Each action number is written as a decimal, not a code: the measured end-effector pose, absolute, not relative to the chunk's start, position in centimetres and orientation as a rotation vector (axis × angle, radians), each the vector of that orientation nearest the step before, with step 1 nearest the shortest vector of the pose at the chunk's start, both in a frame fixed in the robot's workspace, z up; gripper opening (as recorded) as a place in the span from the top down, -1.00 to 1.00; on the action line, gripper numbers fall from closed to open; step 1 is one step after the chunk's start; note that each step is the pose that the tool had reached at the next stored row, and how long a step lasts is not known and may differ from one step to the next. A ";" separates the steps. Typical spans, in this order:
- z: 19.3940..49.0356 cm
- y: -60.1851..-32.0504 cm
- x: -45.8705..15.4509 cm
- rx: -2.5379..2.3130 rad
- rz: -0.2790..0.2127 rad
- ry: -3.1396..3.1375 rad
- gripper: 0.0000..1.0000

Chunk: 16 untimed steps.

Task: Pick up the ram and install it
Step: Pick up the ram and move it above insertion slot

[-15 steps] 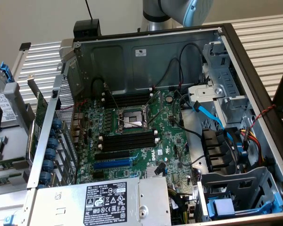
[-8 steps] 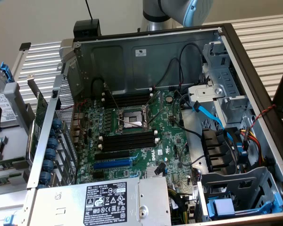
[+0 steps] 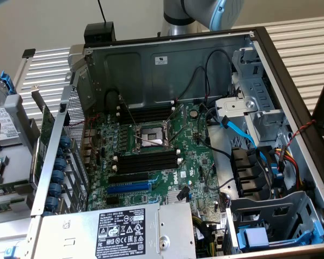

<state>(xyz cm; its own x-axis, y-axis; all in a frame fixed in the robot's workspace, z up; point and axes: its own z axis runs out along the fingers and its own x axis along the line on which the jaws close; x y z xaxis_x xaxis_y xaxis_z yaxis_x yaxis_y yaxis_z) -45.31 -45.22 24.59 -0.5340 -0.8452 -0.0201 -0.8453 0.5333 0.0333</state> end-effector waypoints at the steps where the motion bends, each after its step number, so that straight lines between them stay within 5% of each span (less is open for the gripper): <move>1: 24.6 -45.2 -45.3 -1.541 0.061 2.735 0.79; 16: 24.2 -45.2 -45.3 -1.896 0.061 2.509 0.79</move>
<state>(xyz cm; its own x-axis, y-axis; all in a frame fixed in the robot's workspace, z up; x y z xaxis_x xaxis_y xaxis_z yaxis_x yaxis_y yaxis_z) -45.31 -45.21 24.24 -0.2732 -0.9617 -0.0201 -0.9616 0.2725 0.0333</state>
